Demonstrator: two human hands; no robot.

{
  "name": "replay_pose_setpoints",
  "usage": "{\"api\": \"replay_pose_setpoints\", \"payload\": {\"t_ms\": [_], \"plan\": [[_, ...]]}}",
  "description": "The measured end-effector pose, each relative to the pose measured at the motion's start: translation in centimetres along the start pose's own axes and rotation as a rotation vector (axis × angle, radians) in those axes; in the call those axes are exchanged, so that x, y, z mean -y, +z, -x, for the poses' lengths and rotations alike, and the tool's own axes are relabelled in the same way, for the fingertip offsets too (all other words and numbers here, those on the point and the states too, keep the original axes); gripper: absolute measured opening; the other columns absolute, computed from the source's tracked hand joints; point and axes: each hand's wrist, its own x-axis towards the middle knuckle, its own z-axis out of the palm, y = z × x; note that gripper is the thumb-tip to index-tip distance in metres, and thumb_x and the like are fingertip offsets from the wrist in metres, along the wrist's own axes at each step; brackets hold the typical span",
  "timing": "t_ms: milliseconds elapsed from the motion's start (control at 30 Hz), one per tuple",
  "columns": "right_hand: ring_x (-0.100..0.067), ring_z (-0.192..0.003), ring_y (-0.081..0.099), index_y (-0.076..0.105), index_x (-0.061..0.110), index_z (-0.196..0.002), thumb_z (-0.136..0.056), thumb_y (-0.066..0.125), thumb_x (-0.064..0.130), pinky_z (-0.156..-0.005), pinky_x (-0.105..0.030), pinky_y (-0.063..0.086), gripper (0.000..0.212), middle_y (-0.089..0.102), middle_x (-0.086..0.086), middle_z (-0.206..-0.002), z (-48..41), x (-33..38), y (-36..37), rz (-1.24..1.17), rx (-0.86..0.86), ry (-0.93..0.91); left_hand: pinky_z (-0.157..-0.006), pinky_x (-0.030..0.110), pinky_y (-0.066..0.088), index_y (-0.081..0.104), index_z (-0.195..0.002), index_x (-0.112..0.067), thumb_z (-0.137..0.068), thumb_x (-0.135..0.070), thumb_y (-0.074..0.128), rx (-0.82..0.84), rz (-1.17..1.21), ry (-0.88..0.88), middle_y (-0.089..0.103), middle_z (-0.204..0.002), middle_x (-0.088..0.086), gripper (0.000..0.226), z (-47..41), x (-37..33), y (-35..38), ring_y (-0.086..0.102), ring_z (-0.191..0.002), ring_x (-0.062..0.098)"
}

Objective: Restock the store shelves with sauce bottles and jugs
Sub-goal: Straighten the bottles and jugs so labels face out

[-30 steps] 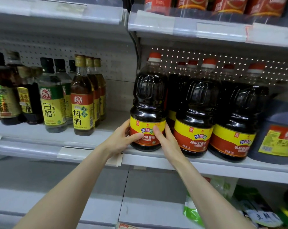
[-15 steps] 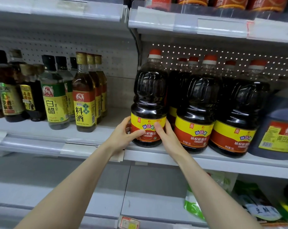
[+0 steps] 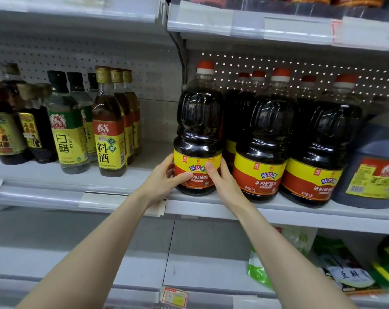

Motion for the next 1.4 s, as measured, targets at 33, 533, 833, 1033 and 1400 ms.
{"api": "replay_pose_setpoints", "payload": {"t_ms": [33,533,833,1033,1400], "plan": [[-0.005,-0.128,0.043,0.026,0.039,-0.148,-0.085,0.047,0.061,-0.106,-0.029,0.036,0.070,0.045,0.021,-0.136,0.0,0.0,0.0,0.004,0.000,0.001,-0.100,0.028,0.046,0.044,-0.138,-0.024,-0.084,-0.023,0.069,-0.007,0.003,-0.002,0.060,-0.126,-0.007,0.060,0.0,0.0,0.0,0.055,-0.118,0.009],[-0.005,-0.133,0.040,0.025,0.043,-0.148,-0.086,0.050,0.061,-0.113,-0.039,0.033,0.069,0.043,0.020,-0.144,0.0,0.1,0.1,-0.007,0.000,0.025,-0.089,0.016,0.048,0.042,-0.134,-0.025,-0.083,-0.019,0.070,-0.040,0.029,-0.026,0.059,-0.123,-0.010,0.059,0.3,-0.4,0.3,0.056,-0.114,0.005],[0.002,-0.123,0.047,0.032,0.032,-0.148,-0.095,0.054,0.040,-0.100,-0.021,0.041,0.058,0.049,0.019,-0.138,0.9,1.8,-0.5,-0.028,-0.002,0.044,-0.092,0.021,0.049,0.047,-0.136,-0.020,-0.080,-0.021,0.074,-0.098,0.019,-0.072,0.061,-0.120,-0.009,0.063,0.9,-1.7,0.6,0.057,-0.111,0.005],[0.015,-0.107,0.048,0.039,0.021,-0.141,-0.096,0.055,0.025,-0.081,0.000,0.041,0.048,0.047,0.023,-0.124,3.8,4.6,-1.9,-0.082,-0.060,0.067,-0.099,0.036,0.047,0.055,-0.124,-0.014,-0.079,-0.027,0.076,-0.344,-0.027,-0.079,0.062,-0.118,-0.002,0.051,2.8,-4.0,1.8,0.058,-0.114,0.016],[-0.007,-0.117,0.053,0.051,0.020,-0.132,-0.091,0.059,0.041,-0.096,-0.027,0.043,0.046,0.056,0.006,-0.128,11.0,6.3,-10.1,-0.013,-0.184,0.123,-0.080,0.021,0.044,0.055,-0.123,-0.011,-0.082,-0.029,0.074,-0.351,-0.092,-0.081,0.061,-0.109,0.000,0.049,7.3,-9.6,10.5,0.060,-0.100,0.015]]}}
